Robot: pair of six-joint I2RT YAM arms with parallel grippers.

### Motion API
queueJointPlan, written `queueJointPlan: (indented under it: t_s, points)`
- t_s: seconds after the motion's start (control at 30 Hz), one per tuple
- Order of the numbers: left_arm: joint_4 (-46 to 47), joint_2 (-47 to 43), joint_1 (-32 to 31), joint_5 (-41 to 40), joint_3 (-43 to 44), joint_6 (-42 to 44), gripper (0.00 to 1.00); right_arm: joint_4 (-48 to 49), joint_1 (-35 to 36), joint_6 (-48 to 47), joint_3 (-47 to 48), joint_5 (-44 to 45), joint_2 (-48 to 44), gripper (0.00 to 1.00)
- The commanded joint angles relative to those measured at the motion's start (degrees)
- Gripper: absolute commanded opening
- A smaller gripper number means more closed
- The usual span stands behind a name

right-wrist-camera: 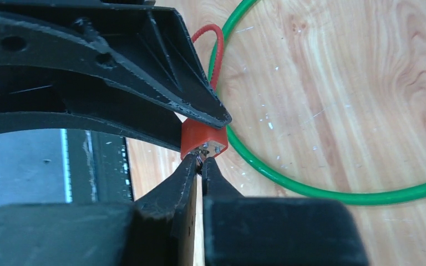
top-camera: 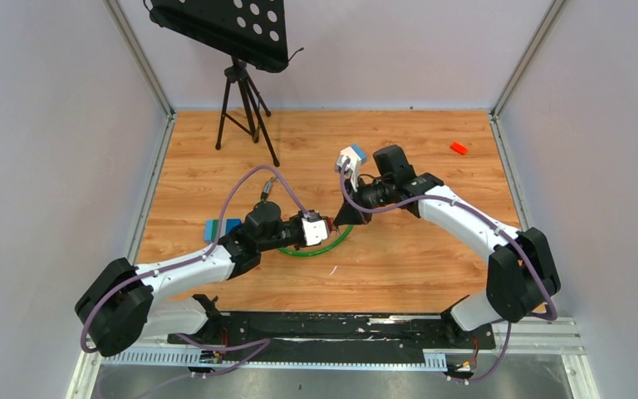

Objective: Unlock with the key
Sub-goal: Unlock the lock.

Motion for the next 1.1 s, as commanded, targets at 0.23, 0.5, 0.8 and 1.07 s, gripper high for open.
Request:
queueJointPlan:
  t_s: [0.23, 0.5, 0.8, 1.07]
  points:
    - [7.1, -1.5, -0.1, -2.8, 0.2, 2.0, 0.0, -1.5, -4.3, 4.3, 1.2, -3.0, -3.2, 0.52]
    - [6.0, -0.7, -0.4, -1.8, 1.3, 1.9, 0.0, -0.4, -4.3, 7.5, 3.4, -3.2, -0.3, 0.7]
    - [5.2, -0.2, -1.8, -3.4, 2.1, 3.0, 0.0, 3.1, -4.3, 13.6, 6.9, -8.8, 9.0, 0.7]
    - [5.2, 0.4, -2.8, -6.4, 2.3, 4.3, 0.0, 6.4, -4.3, 18.4, 7.0, -13.4, 13.8, 0.62]
